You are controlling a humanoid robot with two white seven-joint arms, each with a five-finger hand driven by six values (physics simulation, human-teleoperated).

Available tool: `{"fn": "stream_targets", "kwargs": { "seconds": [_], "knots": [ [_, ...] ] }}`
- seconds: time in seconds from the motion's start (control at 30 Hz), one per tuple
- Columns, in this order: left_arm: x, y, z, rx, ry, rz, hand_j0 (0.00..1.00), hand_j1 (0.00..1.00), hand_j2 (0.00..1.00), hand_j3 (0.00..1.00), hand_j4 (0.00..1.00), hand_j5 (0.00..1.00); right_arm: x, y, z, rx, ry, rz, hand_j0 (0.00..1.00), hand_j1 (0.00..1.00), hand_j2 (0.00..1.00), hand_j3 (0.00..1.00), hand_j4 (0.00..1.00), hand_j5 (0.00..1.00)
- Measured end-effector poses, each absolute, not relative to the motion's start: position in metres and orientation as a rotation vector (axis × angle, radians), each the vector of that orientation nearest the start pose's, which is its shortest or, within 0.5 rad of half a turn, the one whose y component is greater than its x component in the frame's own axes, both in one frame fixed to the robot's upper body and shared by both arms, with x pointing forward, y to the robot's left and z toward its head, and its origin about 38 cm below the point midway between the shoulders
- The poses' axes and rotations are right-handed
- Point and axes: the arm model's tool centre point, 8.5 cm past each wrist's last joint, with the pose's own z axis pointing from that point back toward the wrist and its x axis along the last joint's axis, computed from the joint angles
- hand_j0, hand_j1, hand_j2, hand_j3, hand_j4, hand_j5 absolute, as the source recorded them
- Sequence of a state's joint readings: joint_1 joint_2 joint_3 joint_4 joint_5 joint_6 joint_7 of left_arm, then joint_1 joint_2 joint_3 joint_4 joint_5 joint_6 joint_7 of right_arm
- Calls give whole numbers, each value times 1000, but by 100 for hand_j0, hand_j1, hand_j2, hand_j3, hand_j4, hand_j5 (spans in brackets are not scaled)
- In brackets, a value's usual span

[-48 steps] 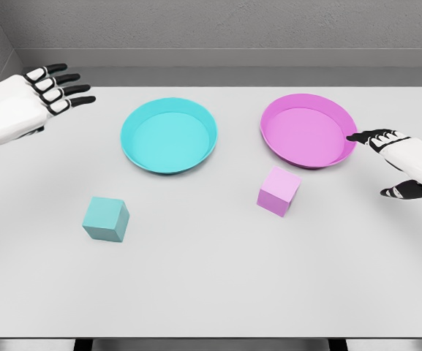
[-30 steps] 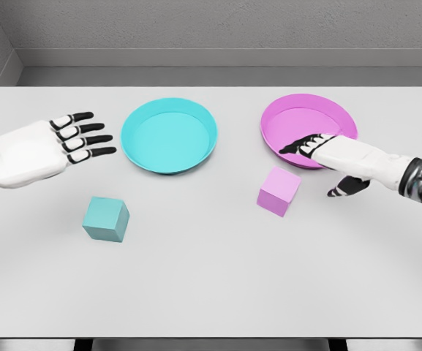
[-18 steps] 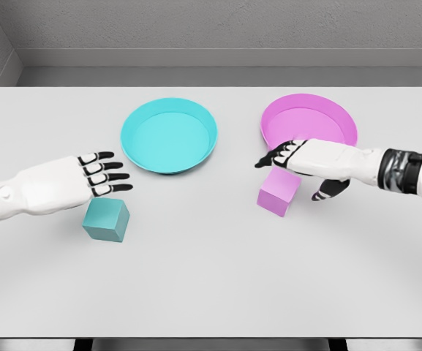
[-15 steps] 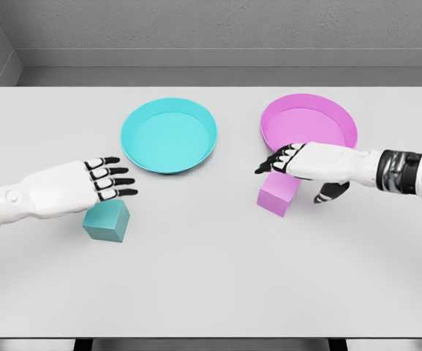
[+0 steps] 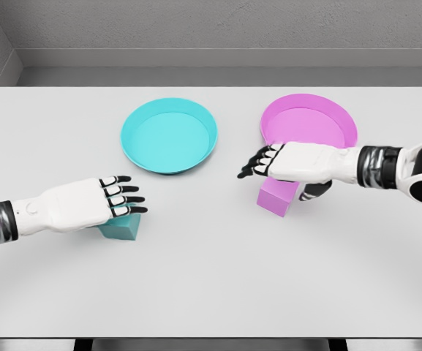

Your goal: Place the blocks in the corresponding plates according to their colors

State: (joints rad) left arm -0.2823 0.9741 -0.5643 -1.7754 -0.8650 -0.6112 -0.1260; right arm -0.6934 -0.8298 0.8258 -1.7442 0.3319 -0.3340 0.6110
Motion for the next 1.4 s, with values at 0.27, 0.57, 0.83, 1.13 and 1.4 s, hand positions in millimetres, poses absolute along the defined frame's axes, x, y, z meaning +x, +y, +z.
{"fn": "stream_targets", "kwargs": {
  "seconds": [0.27, 0.57, 0.83, 1.13, 1.4],
  "knots": [
    [336, 289, 163, -681, 1727, 2845, 100, 100, 100, 100, 100, 100, 397, -221, 201, -232, -1295, 2217, 100, 100, 100, 100, 100, 100],
    [337, 284, 164, -669, 1772, 2825, 98, 98, 98, 98, 98, 98, 403, -224, 194, -235, -1264, 2188, 100, 100, 100, 100, 100, 100],
    [336, 280, 163, -661, 1792, 2813, 81, 81, 81, 81, 81, 81, 404, -225, 185, -219, -1238, 2184, 100, 100, 100, 100, 100, 100],
    [336, 279, 164, -659, 1804, 2808, 61, 61, 61, 61, 61, 61, 404, -226, 178, -206, -1216, 2186, 100, 100, 100, 100, 100, 100],
    [337, 279, 167, -649, 1837, 2802, 57, 57, 57, 57, 57, 57, 404, -227, 176, -205, -1215, 2180, 61, 61, 61, 61, 61, 61]
  ]
}}
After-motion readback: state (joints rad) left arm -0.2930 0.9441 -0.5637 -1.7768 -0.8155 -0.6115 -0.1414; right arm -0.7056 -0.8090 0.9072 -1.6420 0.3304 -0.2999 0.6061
